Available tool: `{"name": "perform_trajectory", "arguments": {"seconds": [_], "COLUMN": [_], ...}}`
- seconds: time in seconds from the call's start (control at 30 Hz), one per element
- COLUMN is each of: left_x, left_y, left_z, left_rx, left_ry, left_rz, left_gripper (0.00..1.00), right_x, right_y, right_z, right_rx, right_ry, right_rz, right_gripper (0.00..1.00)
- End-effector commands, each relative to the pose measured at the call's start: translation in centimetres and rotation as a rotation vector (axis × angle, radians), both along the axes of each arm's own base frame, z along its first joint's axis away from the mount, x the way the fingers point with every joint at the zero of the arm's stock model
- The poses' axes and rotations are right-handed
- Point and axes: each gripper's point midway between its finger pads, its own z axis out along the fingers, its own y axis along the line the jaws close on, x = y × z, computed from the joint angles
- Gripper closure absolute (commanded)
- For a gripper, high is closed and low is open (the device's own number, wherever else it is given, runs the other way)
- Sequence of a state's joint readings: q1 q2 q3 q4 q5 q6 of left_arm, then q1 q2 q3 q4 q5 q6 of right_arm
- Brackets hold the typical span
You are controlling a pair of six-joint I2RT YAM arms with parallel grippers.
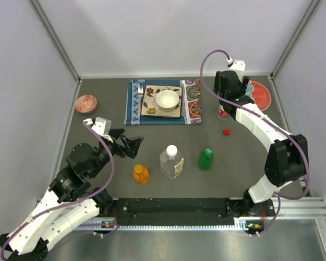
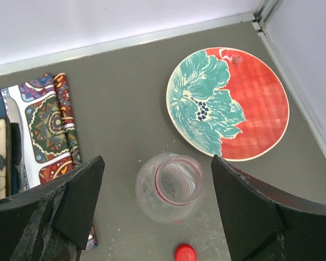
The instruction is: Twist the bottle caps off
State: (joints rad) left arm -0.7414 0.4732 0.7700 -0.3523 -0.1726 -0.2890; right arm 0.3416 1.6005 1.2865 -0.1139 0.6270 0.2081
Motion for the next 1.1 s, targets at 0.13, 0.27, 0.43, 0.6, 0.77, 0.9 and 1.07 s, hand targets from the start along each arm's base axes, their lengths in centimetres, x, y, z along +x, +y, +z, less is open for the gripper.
{"name": "perform_trajectory", "arguments": {"seconds": [0.13,0.27,0.43,0.6,0.77,0.9,1.07], "left_x": [0.2,0.4,0.9,1.5,1.6,1.5,1.2], "left_y": [-0.2,-0.4,-0.1,1.1,1.8,1.9,2.1], "left_z": [1.4,1.3,1.3,1.6,1.4,0.9,0.8], "left_rx": [-0.033,-0.032,-0.005,0.014,0.013,0.015,0.017], "left_ry": [-0.044,-0.043,-0.039,-0.032,-0.033,-0.019,-0.015], "left_rz": [-0.005,-0.004,0.026,0.098,0.135,0.134,0.134], "left_gripper": [0.01,0.01,0.01,0.01,0.01,0.01,0.01], "right_x": [-5.3,-9.7,-17.8,-23.8,-26.7,-27.5,-28.7], "right_y": [-0.2,4.6,15.9,21.0,23.5,24.5,25.9], "right_z": [13.6,15.8,13.6,9.3,7.2,5.8,5.5], "right_rx": [0.188,0.271,0.284,0.26,0.286,0.31,0.321], "right_ry": [-0.239,-0.277,-0.186,-0.032,0.034,0.061,0.065], "right_rz": [0.025,0.276,0.84,1.05,1.128,1.138,1.172], "right_gripper": [0.19,0.2,0.21,0.2,0.18,0.18,0.18]}}
